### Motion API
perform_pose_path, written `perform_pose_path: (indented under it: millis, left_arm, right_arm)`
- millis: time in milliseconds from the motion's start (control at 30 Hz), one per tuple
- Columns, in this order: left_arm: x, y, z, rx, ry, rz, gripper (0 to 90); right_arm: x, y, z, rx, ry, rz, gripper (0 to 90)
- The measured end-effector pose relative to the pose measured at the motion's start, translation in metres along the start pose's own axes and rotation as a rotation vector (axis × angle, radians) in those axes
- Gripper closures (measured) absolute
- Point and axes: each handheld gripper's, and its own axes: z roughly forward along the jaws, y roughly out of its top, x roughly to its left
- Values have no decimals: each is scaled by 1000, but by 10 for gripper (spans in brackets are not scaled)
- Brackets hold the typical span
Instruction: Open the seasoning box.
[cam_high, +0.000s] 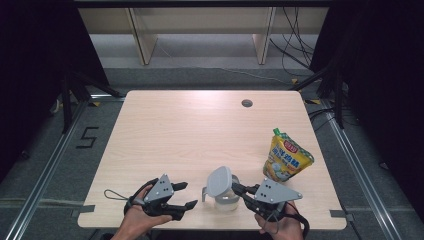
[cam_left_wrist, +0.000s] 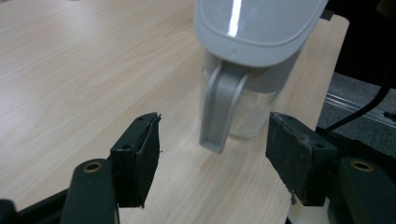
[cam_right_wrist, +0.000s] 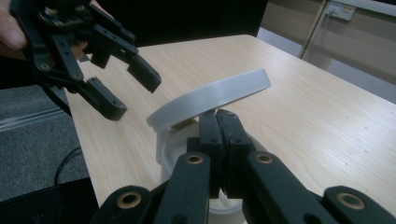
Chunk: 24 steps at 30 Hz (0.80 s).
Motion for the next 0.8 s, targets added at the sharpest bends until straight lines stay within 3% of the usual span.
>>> perform_pose_path:
  millis: [167,200,333,367,400,433,500,600,733,800]
  left_arm:
    - [5,-9,-2,28,31,19,332]
    - [4,-10,-2,13,33,-9,328]
    - [7,-13,-3,14,41,0,308]
    - [5,-14,-3,9,45,-31,305]
    - [8,-14,-6,41,54,6,301]
    - [9,-14,-6,39,50,15,299]
    - [5,-15,-3,11,36,-33,297]
    - [5,-16,-5,35,46,-8,290]
    - [6,-15,-6,33,47,2,259]
    - [5,-16,-7,29,57,-29,246]
  right_arm:
    - [3,6,3,5,20,-9,898]
    - [4,7,4,-3,18,-15,899]
    - [9,12,10,-14,36,-26,898]
    - [10,13,11,-13,29,-25,898]
    - [11,14,12,-9,39,-30,898]
    - [12,15,14,-12,44,-33,898]
    - [15,16,17,-8,55,-38,897]
    - [17,17,19,-4,72,-43,888]
    - [16,17,17,-16,62,-31,877]
    - [12,13,11,-12,45,-13,860]
